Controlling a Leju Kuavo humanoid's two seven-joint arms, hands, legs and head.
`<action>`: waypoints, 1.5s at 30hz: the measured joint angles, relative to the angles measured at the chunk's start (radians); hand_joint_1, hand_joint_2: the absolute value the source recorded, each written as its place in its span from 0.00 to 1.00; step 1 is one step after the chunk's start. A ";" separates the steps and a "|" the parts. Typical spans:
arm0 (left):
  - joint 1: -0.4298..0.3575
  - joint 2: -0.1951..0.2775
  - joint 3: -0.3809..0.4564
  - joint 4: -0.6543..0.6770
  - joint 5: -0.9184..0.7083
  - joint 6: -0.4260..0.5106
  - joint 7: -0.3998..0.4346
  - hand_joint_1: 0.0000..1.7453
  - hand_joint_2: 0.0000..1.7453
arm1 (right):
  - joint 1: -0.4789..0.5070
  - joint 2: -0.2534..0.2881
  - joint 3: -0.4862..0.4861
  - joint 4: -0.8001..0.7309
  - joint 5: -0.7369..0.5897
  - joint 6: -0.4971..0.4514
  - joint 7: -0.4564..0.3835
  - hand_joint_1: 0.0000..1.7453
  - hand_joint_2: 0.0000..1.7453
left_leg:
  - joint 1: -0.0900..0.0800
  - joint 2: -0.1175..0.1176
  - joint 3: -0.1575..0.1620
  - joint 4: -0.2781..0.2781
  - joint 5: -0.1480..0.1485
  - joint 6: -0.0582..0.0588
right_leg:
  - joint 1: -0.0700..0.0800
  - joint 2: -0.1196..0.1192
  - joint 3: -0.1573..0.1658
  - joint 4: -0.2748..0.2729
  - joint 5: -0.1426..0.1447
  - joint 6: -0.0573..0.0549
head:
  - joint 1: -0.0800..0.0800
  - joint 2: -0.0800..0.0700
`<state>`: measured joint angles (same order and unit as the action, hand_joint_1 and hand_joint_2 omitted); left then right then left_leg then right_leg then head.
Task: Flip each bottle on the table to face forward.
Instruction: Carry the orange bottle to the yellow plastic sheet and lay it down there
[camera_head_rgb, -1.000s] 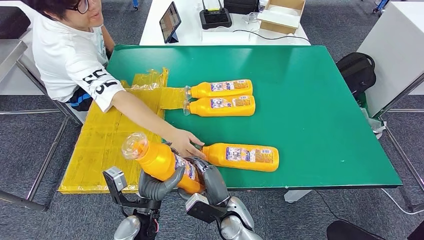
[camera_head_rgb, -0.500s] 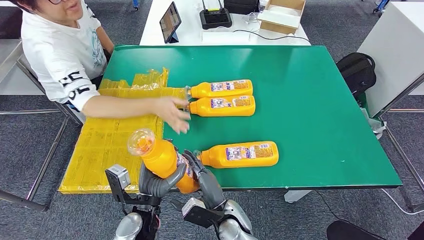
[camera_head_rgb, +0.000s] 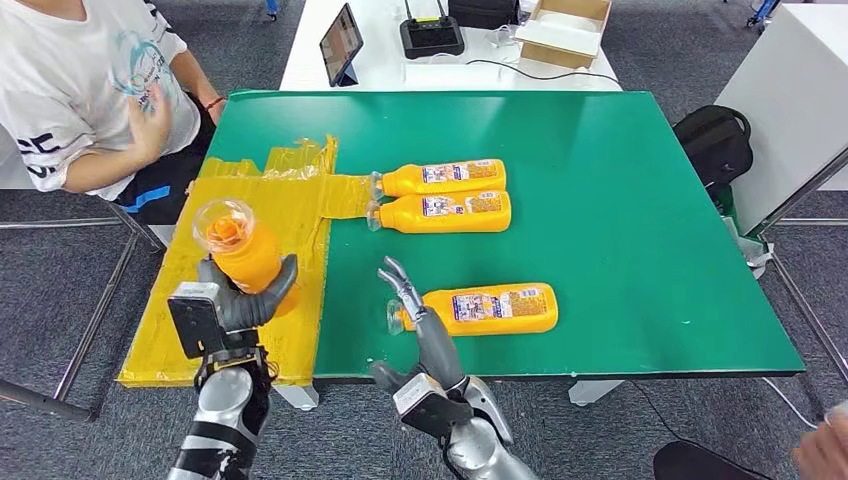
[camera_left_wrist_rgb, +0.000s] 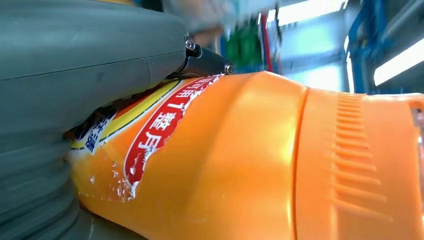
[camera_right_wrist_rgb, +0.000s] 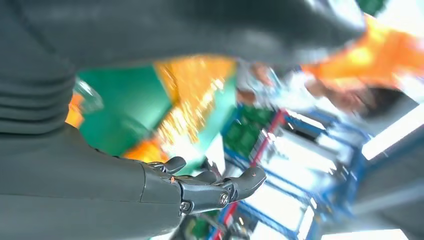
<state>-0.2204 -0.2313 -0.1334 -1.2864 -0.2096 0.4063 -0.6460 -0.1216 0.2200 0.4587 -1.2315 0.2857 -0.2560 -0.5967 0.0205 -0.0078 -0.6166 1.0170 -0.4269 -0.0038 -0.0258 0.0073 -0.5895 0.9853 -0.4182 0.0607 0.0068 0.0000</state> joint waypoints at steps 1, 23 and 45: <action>-0.020 0.006 0.016 0.022 -0.024 0.024 -0.003 1.00 1.00 | 0.001 0.000 -0.002 -0.013 -0.008 -0.011 -0.009 0.00 0.00 | 0.000 0.000 0.000 0.000 0.000 0.000 | 0.000 0.000 0.000 0.000 0.000 0.000 | 0.000 0.000; -0.468 0.232 0.018 0.748 -1.197 0.181 0.392 1.00 1.00 | -0.025 0.016 0.027 -0.092 -0.061 0.004 -0.034 0.00 0.00 | 0.001 0.000 -0.001 0.000 0.002 0.000 | 0.001 0.000 0.000 0.001 0.000 0.000 | 0.000 0.000; -0.486 0.253 0.005 0.901 -1.167 -0.006 0.411 0.67 1.00 | -0.025 0.017 0.039 -0.052 -0.046 0.024 0.007 0.00 0.00 | 0.001 0.000 -0.002 0.000 0.002 0.000 | 0.001 0.000 -0.001 0.001 0.000 0.000 | 0.000 0.000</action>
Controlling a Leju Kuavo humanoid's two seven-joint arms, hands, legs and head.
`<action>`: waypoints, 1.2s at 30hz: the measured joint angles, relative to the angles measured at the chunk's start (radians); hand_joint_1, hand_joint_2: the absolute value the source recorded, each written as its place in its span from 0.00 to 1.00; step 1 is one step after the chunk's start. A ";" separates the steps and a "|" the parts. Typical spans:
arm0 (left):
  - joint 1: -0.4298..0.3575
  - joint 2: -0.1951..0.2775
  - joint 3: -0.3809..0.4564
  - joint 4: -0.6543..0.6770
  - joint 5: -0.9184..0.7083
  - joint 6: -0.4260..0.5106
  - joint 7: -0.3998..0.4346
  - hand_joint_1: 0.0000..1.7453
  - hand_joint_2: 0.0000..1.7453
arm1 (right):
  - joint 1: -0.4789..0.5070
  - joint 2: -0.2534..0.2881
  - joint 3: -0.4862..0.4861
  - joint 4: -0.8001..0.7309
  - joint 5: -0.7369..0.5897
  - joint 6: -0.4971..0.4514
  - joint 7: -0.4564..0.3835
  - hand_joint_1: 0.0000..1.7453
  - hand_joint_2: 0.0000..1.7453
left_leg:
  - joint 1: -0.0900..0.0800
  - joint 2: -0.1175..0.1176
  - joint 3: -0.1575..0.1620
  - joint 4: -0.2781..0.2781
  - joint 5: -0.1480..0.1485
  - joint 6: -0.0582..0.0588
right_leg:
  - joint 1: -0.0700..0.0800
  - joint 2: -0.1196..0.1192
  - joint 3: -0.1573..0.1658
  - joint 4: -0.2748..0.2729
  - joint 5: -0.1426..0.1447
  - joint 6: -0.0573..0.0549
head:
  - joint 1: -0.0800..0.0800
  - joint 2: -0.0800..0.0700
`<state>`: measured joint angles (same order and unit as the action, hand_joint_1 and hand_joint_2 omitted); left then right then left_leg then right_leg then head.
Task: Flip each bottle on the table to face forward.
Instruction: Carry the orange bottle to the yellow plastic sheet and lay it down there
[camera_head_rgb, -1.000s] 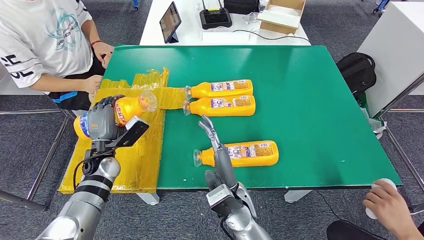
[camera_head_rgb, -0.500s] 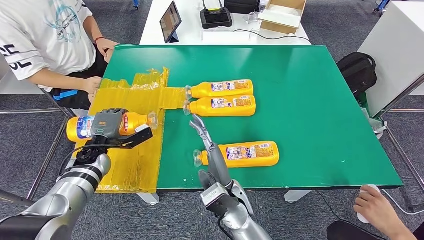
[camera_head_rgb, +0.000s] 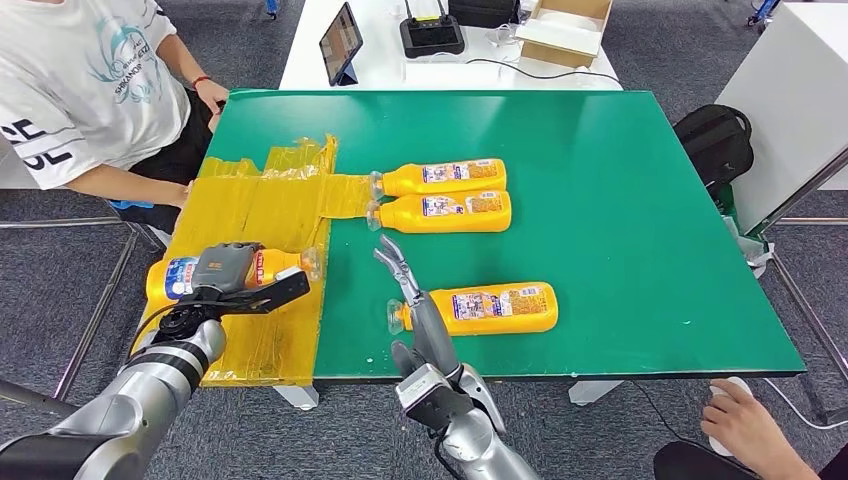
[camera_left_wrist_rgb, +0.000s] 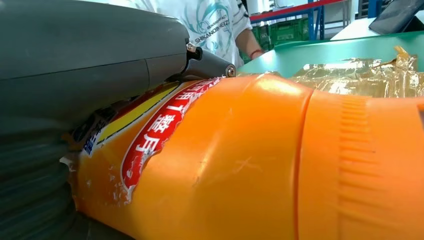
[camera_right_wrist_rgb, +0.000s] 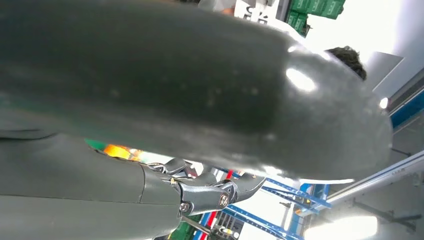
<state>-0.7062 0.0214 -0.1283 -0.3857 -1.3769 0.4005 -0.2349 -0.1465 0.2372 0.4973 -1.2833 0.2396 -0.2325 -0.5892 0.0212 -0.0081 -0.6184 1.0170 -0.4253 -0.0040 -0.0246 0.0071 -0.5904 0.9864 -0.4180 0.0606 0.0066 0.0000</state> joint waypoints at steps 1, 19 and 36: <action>0.002 0.000 0.001 0.000 0.002 0.003 -0.001 0.42 1.00 | 0.000 0.000 0.000 0.002 0.000 0.001 0.001 0.00 0.00 | 0.000 0.000 0.000 0.000 0.000 0.000 | 0.000 0.000 0.000 0.000 0.000 0.000 | 0.000 0.000; 0.004 -0.001 0.040 0.007 0.105 -0.067 -0.064 0.00 0.00 | 0.002 0.008 -0.001 0.024 0.002 0.004 0.014 0.00 0.00 | 0.000 0.000 0.000 0.000 0.000 0.000 | 0.000 0.000 0.000 0.000 0.000 0.000 | 0.001 0.000; -0.001 -0.041 0.309 -0.067 0.771 -0.709 -0.344 0.00 0.00 | 0.006 0.024 -0.050 0.060 -0.091 -0.006 0.025 0.00 0.00 | 0.000 -0.001 0.004 0.000 0.001 -0.001 | 0.000 -0.001 0.004 0.000 0.000 0.000 | 0.001 0.000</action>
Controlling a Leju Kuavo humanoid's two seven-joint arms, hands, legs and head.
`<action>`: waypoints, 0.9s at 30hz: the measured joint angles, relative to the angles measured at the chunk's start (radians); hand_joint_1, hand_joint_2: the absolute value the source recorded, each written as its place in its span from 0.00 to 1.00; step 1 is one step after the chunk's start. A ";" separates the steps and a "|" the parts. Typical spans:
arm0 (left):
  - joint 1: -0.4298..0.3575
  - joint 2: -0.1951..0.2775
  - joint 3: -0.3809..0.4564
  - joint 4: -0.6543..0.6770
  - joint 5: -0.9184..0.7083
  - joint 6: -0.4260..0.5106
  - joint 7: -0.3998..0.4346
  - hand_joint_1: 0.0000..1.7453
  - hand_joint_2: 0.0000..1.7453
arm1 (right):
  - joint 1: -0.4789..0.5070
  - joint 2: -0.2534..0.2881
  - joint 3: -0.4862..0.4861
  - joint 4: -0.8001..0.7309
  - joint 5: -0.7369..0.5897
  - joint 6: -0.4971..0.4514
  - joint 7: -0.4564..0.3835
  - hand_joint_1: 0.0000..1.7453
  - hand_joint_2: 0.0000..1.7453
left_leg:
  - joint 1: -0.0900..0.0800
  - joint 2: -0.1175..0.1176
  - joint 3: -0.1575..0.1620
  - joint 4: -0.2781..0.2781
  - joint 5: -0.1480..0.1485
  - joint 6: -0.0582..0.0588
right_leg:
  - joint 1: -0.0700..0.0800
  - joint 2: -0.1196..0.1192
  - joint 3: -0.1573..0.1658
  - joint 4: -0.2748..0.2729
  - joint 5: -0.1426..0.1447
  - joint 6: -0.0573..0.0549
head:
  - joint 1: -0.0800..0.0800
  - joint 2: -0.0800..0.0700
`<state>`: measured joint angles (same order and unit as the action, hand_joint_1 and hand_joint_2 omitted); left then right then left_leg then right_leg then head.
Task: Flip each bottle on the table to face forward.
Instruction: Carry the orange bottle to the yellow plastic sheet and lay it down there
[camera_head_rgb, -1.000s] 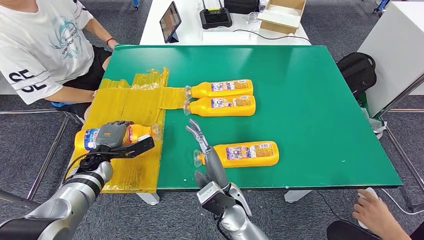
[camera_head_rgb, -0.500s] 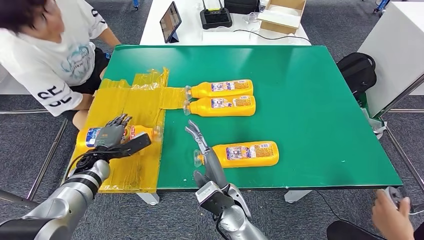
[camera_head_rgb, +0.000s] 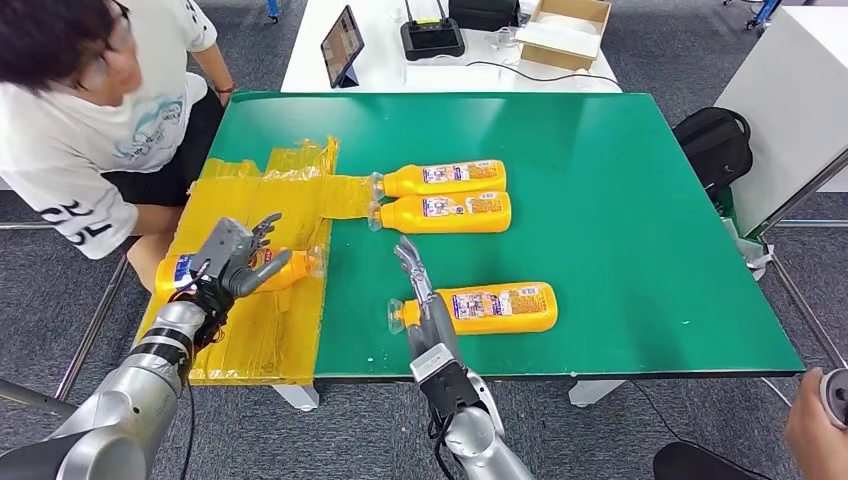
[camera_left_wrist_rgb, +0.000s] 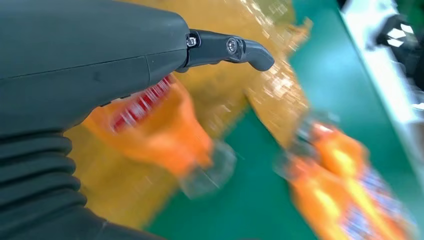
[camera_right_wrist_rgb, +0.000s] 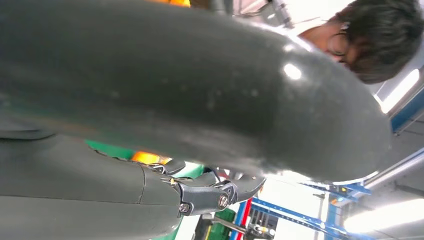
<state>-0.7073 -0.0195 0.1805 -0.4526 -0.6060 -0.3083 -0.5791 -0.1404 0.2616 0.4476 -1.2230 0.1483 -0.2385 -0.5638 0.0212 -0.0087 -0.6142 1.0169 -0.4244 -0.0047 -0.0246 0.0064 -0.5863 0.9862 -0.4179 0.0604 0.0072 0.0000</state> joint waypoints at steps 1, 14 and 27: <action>0.006 -0.002 0.004 -0.014 0.042 -0.017 -0.006 0.00 0.00 | 0.000 0.001 -0.002 0.004 -0.001 0.003 0.000 0.00 0.00 | 0.000 0.000 0.000 0.000 0.000 0.000 | 0.000 0.000 0.000 0.000 0.000 0.000 | 0.000 0.000; 0.079 -0.052 0.020 -0.202 0.267 0.153 -0.073 0.00 1.00 | -0.002 0.006 -0.017 0.037 0.065 -0.011 0.008 0.00 1.00 | 0.000 0.000 -0.003 0.000 0.000 0.000 | 0.000 0.000 -0.003 0.000 0.000 0.000 | 0.000 0.000; 0.390 -0.154 -0.092 -0.681 0.317 0.657 -0.123 0.00 1.00 | -0.132 -0.182 -0.067 -0.012 0.509 0.021 0.358 0.00 1.00 | -0.001 0.000 -0.003 0.000 0.000 0.000 | -0.002 0.000 -0.003 -0.001 0.001 0.001 | 0.000 0.000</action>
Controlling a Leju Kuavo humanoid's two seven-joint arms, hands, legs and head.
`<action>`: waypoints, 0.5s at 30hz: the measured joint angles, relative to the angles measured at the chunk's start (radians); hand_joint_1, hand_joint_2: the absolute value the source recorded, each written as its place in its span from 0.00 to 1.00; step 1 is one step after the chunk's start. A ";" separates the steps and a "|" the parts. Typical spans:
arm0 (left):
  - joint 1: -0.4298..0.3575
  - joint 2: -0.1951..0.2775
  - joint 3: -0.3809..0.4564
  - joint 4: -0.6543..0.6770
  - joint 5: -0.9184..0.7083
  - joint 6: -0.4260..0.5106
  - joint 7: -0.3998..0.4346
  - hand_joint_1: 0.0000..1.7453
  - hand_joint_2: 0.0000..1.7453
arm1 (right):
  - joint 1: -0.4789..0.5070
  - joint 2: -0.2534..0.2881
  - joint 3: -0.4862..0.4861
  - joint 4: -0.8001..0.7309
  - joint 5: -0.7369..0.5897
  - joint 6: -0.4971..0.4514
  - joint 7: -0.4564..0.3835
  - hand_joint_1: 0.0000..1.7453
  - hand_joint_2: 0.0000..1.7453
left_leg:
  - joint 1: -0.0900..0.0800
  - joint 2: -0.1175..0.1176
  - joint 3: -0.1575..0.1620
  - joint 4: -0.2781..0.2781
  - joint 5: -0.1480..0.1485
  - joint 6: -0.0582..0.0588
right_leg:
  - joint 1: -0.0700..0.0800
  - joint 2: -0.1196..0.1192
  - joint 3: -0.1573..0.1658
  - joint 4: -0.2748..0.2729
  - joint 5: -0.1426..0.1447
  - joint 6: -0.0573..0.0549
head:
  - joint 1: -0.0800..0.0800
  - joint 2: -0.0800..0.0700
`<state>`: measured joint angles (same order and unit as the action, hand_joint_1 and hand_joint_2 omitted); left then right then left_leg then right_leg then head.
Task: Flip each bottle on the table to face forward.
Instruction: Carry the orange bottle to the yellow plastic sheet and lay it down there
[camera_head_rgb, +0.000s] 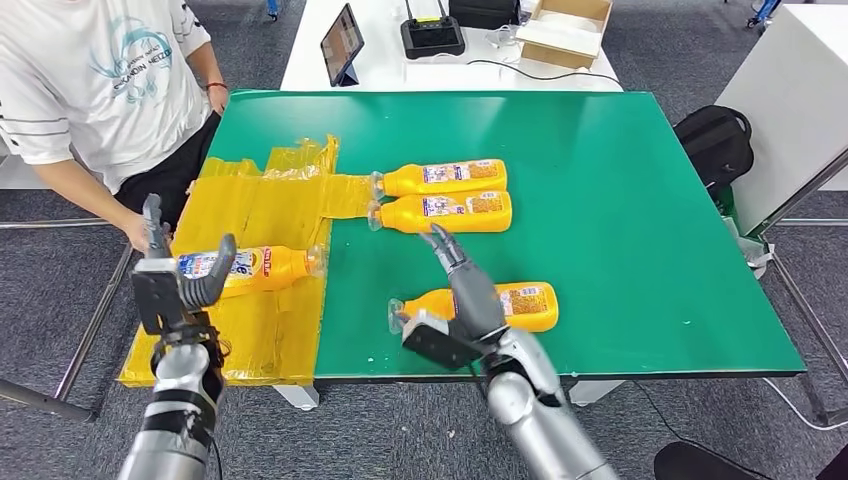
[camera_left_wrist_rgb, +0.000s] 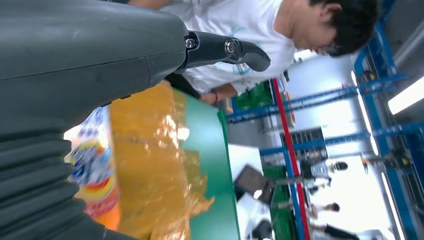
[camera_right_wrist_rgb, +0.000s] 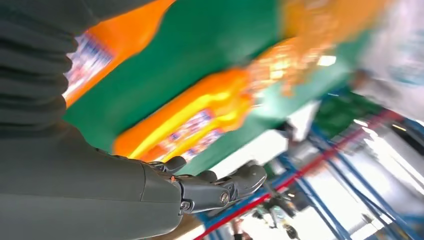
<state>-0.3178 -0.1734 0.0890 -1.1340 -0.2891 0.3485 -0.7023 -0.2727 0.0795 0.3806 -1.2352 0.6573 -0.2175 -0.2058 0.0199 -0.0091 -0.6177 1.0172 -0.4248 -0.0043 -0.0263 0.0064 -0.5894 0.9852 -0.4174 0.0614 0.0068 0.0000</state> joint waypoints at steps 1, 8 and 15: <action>0.017 -0.004 -0.012 -0.017 -0.002 0.005 0.000 0.00 1.00 | -0.012 -0.014 -0.003 0.000 0.010 0.014 0.017 0.00 1.00 | 0.000 0.000 0.000 0.000 0.000 0.000 | 0.000 0.000 0.000 0.000 0.000 0.000 | 0.000 0.000; 0.077 -0.016 -0.059 -0.072 -0.012 0.005 0.000 0.00 1.00 | -0.058 -0.081 -0.008 0.011 0.042 0.082 0.083 0.00 1.00 | 0.001 0.000 0.000 0.000 0.000 0.000 | 0.001 0.000 0.000 0.000 0.000 0.000 | 0.000 0.000; 0.105 -0.024 -0.074 -0.063 -0.038 -0.014 0.002 0.00 1.00 | -0.071 -0.129 -0.004 0.084 0.036 0.168 0.101 0.00 1.00 | 0.000 0.000 -0.001 0.000 0.000 0.000 | 0.000 0.000 0.000 0.000 0.000 0.000 | 0.000 0.000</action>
<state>-0.2129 -0.1975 0.0146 -1.1965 -0.3275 0.3341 -0.7001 -0.3437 -0.0496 0.3765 -1.1510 0.6933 -0.0493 -0.1052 0.0202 -0.0094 -0.6183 1.0172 -0.4248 -0.0043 -0.0260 0.0063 -0.5897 0.9853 -0.4172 0.0616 0.0067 0.0000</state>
